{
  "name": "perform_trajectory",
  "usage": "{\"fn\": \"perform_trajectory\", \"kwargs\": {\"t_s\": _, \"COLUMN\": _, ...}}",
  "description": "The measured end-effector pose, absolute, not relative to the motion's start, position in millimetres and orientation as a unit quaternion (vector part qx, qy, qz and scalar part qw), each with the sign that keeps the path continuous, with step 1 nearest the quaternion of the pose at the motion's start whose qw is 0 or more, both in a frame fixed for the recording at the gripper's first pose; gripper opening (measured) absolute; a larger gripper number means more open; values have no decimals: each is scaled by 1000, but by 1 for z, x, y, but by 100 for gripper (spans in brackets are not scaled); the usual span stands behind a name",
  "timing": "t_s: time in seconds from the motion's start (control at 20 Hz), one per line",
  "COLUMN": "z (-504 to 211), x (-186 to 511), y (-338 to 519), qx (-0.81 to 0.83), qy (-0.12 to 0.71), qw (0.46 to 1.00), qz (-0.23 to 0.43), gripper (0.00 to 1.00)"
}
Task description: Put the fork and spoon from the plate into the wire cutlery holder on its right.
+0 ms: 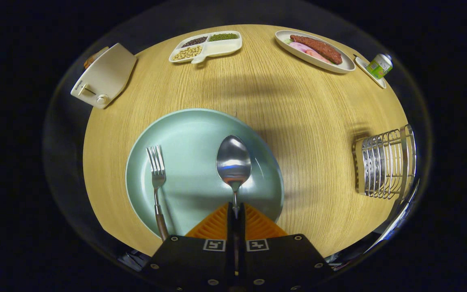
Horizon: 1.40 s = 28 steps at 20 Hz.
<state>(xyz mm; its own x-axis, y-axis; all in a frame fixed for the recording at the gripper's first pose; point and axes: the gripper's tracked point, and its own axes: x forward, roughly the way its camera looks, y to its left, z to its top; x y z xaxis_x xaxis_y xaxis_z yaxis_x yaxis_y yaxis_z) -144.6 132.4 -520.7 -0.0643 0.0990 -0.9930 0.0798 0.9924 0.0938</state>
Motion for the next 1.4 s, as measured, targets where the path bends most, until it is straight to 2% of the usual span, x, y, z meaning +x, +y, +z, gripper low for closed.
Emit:
{"fn": "perform_trajectory", "kwargs": {"t_s": 0.3, "z": -489, "x": -132, "y": 133, "qx": 96, "qy": 690, "qw": 717, "qz": 33, "gripper": 3}}
{"fn": "perform_trajectory", "kwargs": {"t_s": 0.65, "z": -424, "x": -115, "y": 95, "qx": 126, "qy": 619, "qw": 774, "qz": 40, "gripper": 3}}
{"fn": "perform_trajectory", "kwargs": {"t_s": 1.1, "z": -384, "x": -122, "y": -22, "qx": 133, "qy": 574, "qw": 807, "qz": -36, "gripper": 4}}
{"fn": "perform_trajectory", "kwargs": {"t_s": 1.4, "z": -385, "x": -128, "y": -84, "qx": 134, "qy": 581, "qw": 801, "qz": -56, "gripper": 4}}
